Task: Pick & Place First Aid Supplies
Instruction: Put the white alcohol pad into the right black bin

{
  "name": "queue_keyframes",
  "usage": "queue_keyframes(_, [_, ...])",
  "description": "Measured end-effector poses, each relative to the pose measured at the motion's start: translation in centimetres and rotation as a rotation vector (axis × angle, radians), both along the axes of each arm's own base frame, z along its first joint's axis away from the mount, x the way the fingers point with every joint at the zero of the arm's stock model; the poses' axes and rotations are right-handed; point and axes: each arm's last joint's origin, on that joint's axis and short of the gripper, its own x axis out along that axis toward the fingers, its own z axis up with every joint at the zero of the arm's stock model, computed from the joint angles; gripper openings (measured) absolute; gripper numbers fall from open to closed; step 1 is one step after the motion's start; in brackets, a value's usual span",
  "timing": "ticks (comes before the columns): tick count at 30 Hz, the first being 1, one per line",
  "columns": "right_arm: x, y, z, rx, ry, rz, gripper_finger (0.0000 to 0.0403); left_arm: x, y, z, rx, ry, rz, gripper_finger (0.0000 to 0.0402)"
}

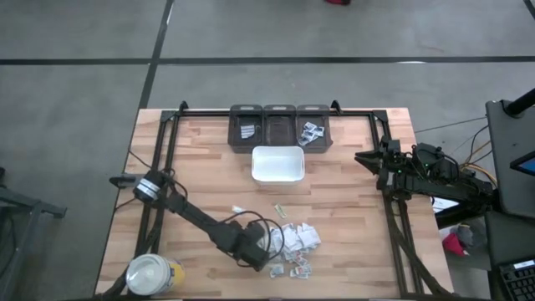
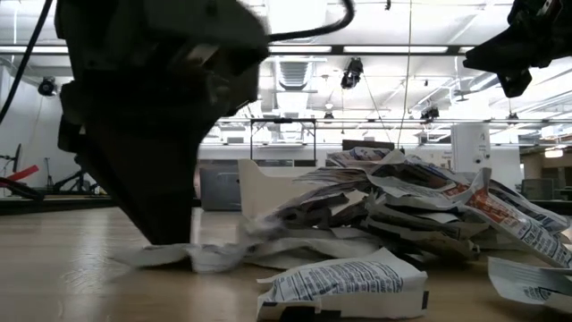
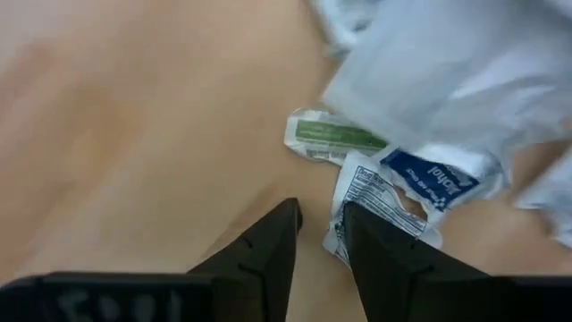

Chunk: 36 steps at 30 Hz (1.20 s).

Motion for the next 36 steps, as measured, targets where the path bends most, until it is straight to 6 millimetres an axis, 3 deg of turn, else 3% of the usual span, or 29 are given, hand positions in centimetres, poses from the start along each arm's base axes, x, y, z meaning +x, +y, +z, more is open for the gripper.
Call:
queue_keyframes(7, [0.0,0.0,0.0,0.0,0.0,0.0,0.0088,-1.0,1.5,0.7,0.148,0.161,0.02,0.0121])
queue_keyframes(22, [0.0,0.0,0.0,-0.003,0.001,0.0,0.0077,-0.3,1.4,1.3,0.176,0.129,-0.108,0.0122])
queue_keyframes(32, [0.0,0.0,0.0,-0.003,0.001,0.0,0.0091,-0.8,1.8,-0.6,0.079,0.118,-0.131,0.0119])
queue_keyframes(36, [0.0,0.0,0.0,-0.003,0.001,0.0,0.0093,-0.9,1.9,-0.9,0.076,0.128,-0.127,0.0088])
